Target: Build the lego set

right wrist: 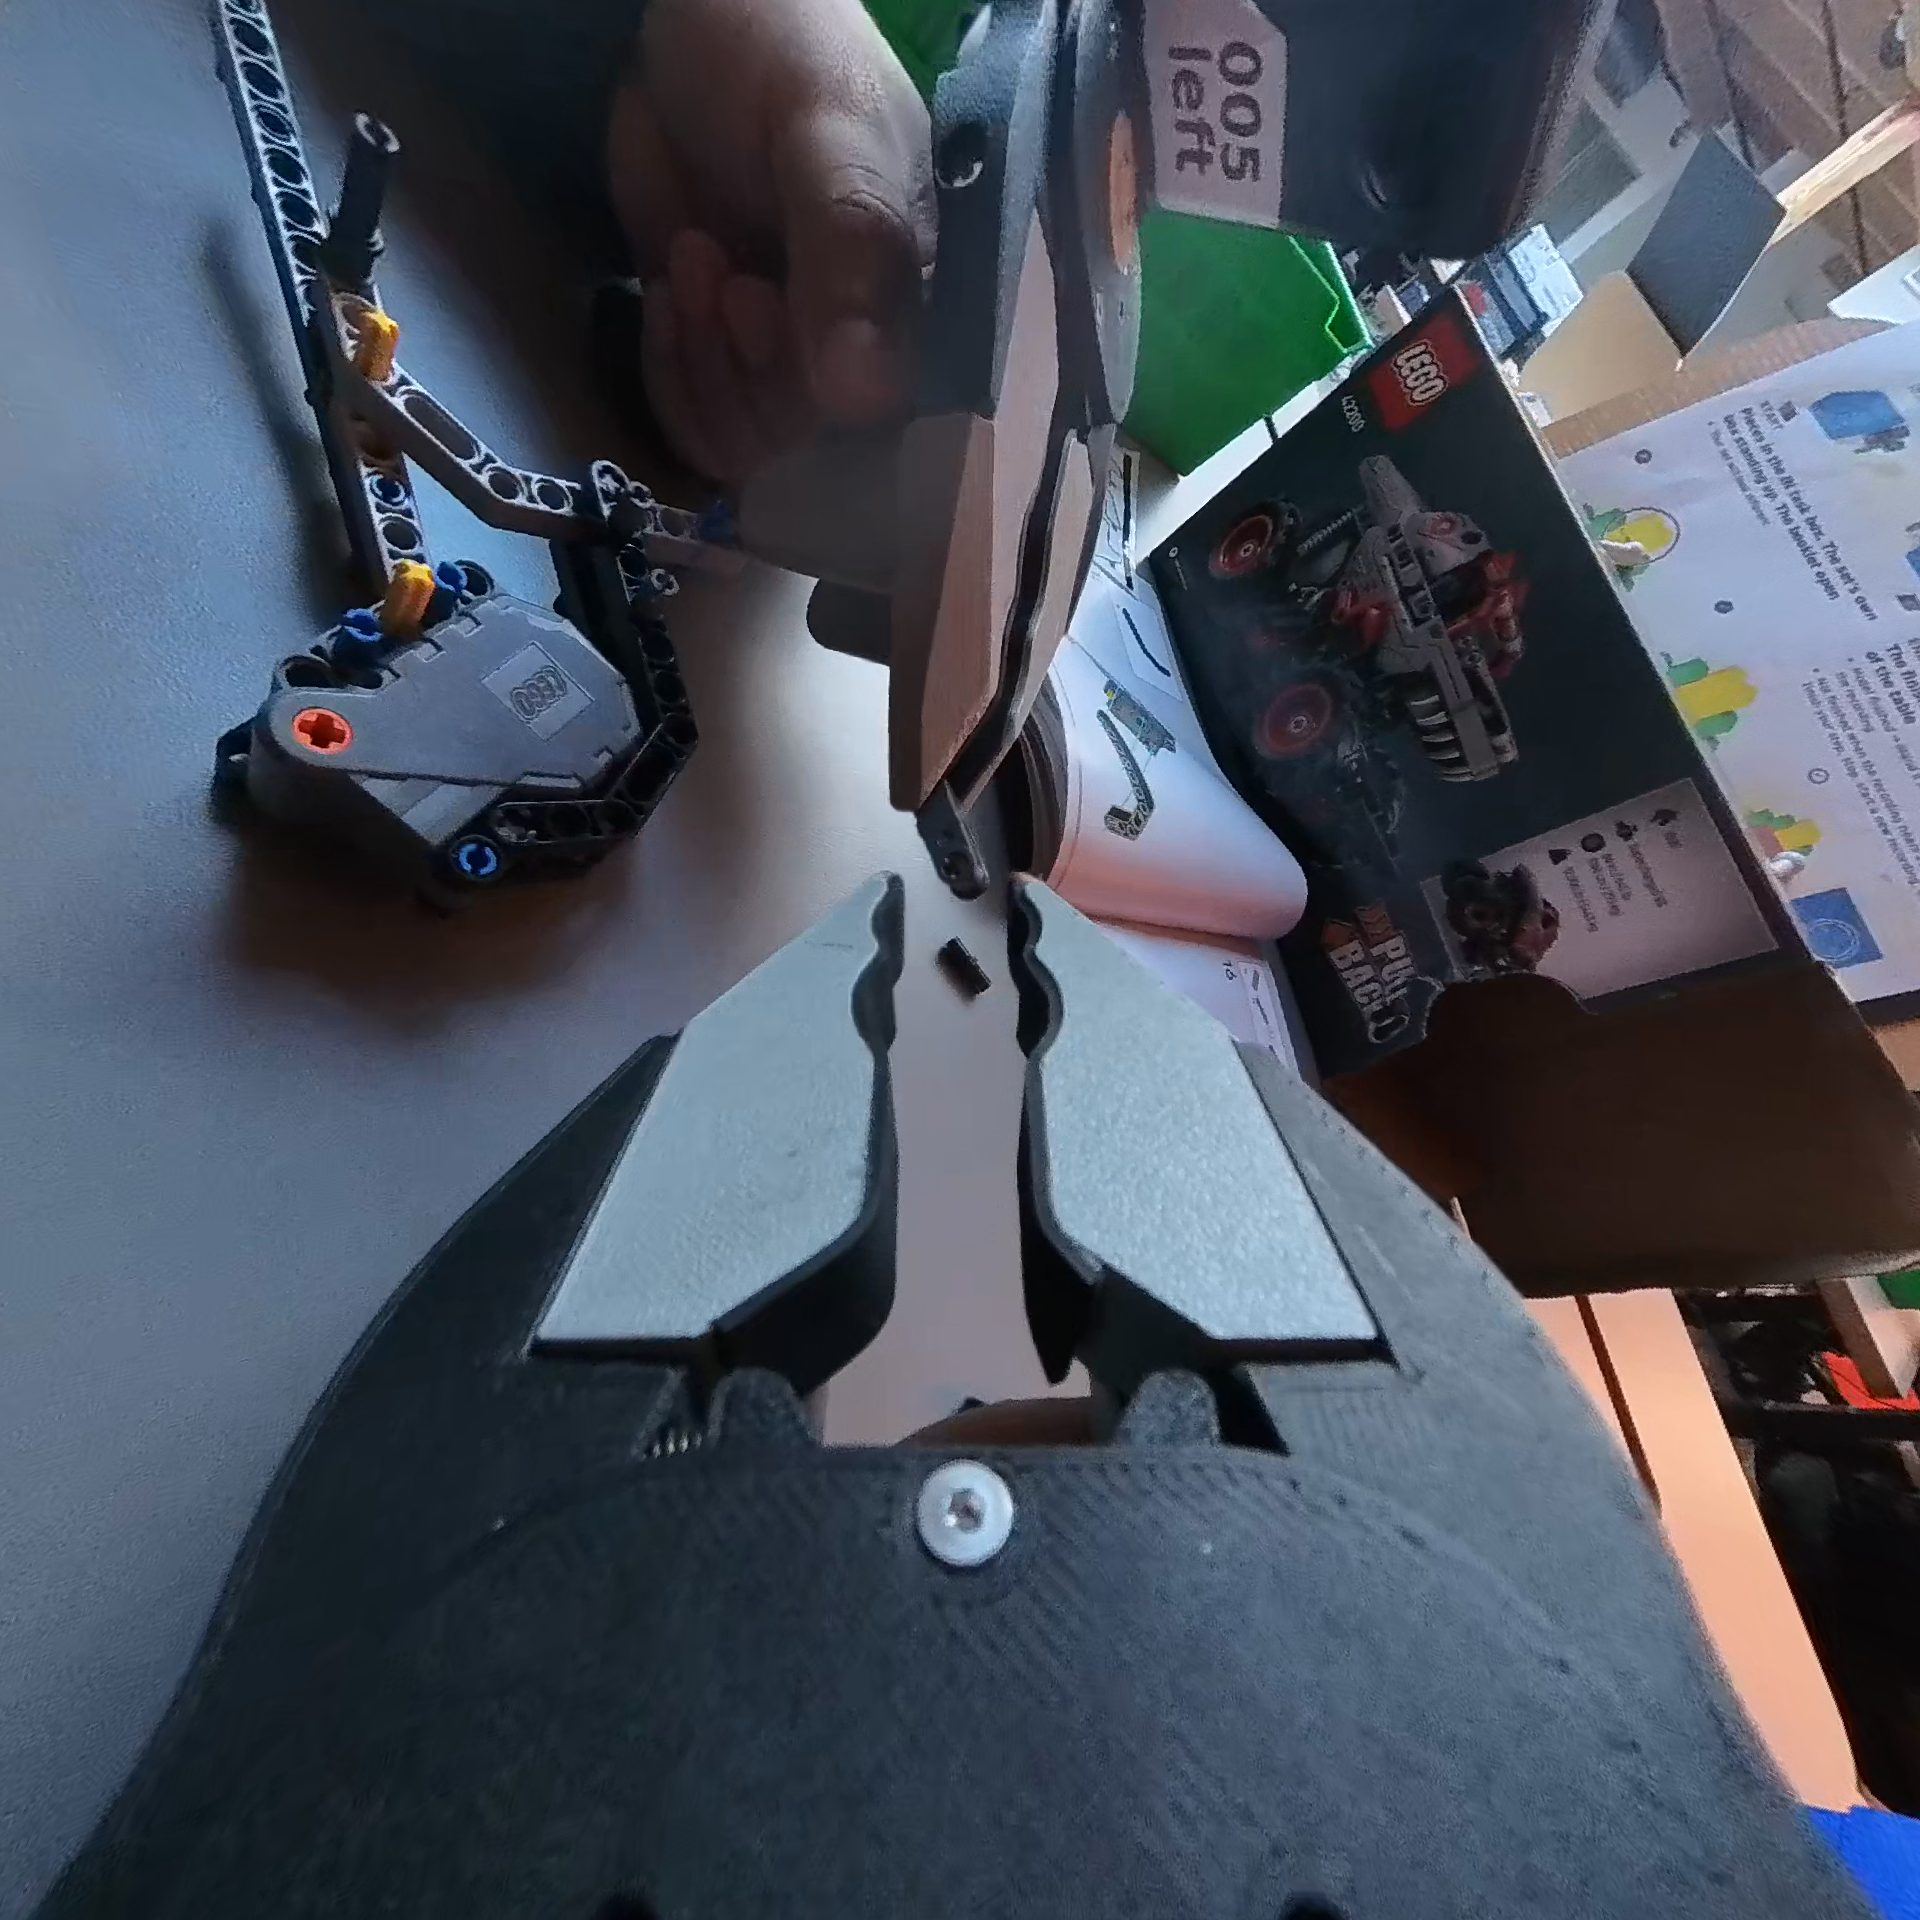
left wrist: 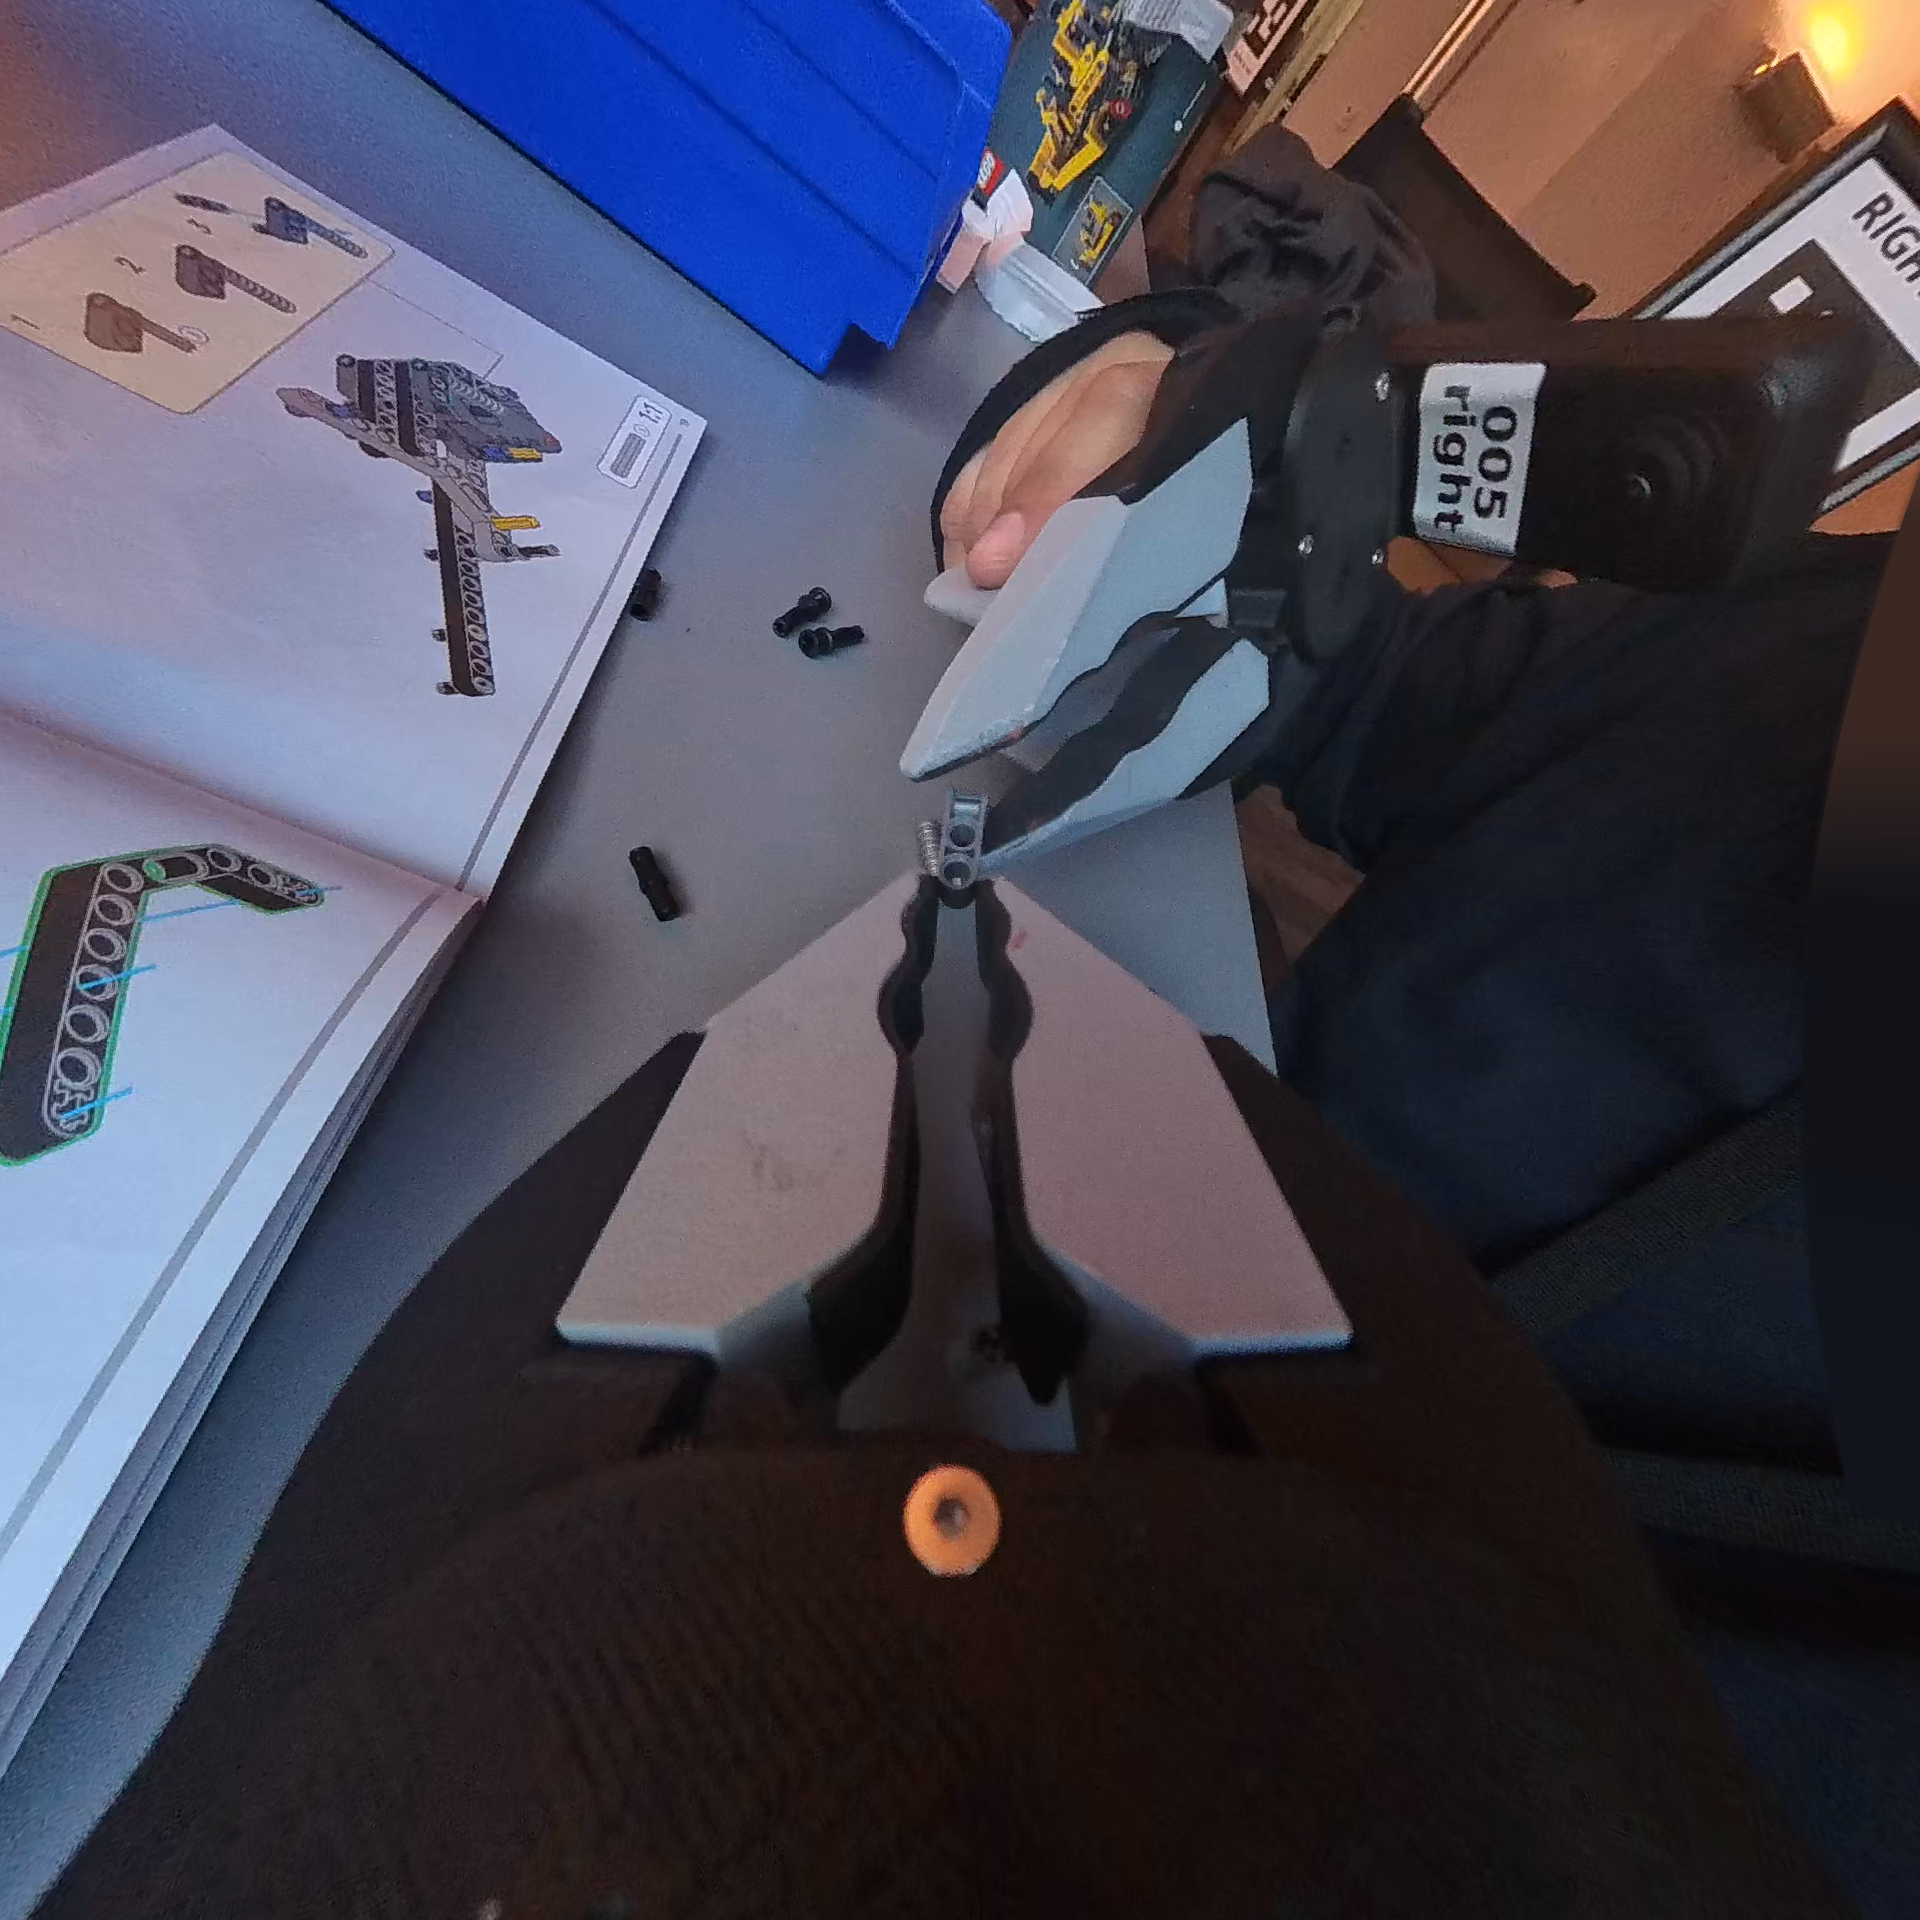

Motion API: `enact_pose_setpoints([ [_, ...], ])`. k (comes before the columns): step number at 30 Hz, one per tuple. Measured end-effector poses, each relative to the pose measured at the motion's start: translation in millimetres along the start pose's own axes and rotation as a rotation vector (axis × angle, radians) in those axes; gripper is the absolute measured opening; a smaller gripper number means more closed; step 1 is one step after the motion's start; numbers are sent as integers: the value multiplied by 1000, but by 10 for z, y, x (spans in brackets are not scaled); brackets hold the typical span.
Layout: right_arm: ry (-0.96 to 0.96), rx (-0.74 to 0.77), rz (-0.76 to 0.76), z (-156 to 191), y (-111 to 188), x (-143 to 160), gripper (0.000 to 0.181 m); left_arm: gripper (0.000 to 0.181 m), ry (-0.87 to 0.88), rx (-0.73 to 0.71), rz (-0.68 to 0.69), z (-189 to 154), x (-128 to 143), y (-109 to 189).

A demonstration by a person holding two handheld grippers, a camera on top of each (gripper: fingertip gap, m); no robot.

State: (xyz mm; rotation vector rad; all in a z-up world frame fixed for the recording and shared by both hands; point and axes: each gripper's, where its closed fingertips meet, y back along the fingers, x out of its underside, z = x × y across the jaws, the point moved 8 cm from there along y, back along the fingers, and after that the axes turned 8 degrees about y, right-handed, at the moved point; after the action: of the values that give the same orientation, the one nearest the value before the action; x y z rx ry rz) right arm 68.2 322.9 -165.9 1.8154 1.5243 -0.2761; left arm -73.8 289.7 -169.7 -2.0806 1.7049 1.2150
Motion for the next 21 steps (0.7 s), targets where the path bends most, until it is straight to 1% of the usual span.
enact_pose_setpoints([
  [3,9,-10,4,19,-7,1,18,5,4,0,5,2,3,-4],
  [8,16,-16,10,21,2,9,7,5,12,5,6,5,2,-3],
  [21,42,3,-3,25,11,-15,6,5,17,12,3,2,3,-8],
])
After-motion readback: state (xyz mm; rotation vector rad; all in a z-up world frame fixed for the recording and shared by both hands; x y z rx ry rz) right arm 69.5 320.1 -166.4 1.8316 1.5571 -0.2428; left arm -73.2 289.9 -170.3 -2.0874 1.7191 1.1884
